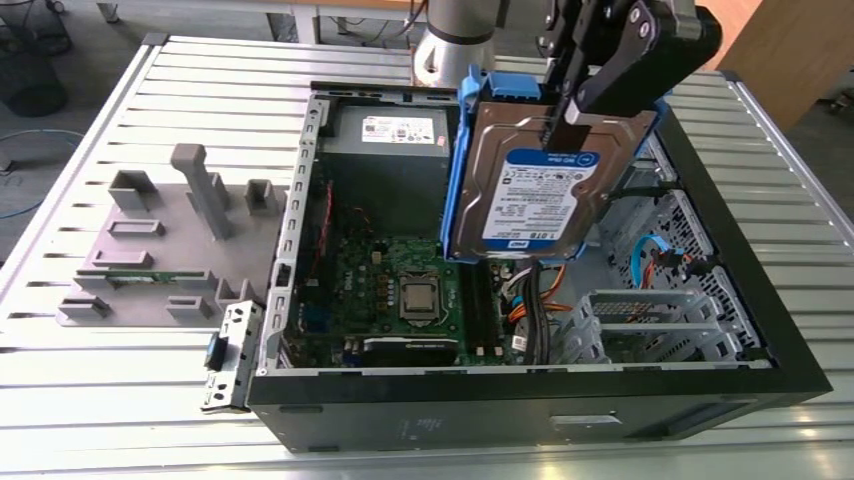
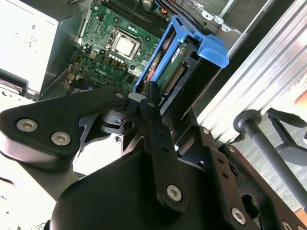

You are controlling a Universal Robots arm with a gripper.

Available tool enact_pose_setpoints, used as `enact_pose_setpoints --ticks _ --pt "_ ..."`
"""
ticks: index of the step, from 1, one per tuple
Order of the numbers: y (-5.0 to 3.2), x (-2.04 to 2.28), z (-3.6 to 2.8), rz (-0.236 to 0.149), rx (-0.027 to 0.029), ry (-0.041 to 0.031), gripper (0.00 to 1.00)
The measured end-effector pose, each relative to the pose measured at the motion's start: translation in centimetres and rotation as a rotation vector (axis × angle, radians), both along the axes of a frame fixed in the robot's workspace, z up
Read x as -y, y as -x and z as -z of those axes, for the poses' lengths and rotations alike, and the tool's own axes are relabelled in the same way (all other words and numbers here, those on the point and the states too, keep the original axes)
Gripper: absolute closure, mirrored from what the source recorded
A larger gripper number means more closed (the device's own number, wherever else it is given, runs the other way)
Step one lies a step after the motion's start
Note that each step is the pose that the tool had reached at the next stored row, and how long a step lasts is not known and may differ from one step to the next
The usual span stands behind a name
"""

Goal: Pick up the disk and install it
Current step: 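Pick up the disk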

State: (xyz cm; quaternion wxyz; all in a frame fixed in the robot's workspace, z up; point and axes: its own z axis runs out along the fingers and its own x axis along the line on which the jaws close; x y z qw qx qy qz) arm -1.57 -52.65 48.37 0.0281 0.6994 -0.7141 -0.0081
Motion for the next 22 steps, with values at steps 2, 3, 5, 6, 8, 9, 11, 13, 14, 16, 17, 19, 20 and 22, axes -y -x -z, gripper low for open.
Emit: enact_pose_setpoints --ticks 2,3,5,6,8,9,11,13,14,16,17,19,20,22 --pt "0.0 0.13 0.0 0.0 0.0 -0.0001 0.65" --pt "0.0 0.21 0.0 0.0 0.0 0.0001 0.65" --pt "0.0 0.42 0.0 0.0 0.0 0.0 0.65" --pt "0.0 0.52 0.0 0.0 0.0 0.0 0.65" --pt "0.01 0.65 0.0 0.0 0.0 0.0 0.65" --pt "0.01 0.73 0.0 0.0 0.0 0.0 0.65" --pt "0.0 0.73 0.0 0.0 0.0 -0.0001 0.65" --pt "0.0 0.74 0.0 0.0 0.0 0.0 0.65" --pt "0.0 0.74 0.0 0.0 0.0 -0.0002 0.65" --pt "-0.03 0.74 0.0 0.0 0.0 -0.0003 0.65" --pt "-0.06 0.74 0.0 0.0 0.0 -0.0004 0.65" --pt "-0.17 0.74 0.0 0.0 0.0 -0.0004 0.65" --pt "-0.24 0.74 0.0 0.0 0.0 -0.0005 0.65" --pt "-0.39 0.74 0.0 0.0 0.0 -0.0005 0.65"
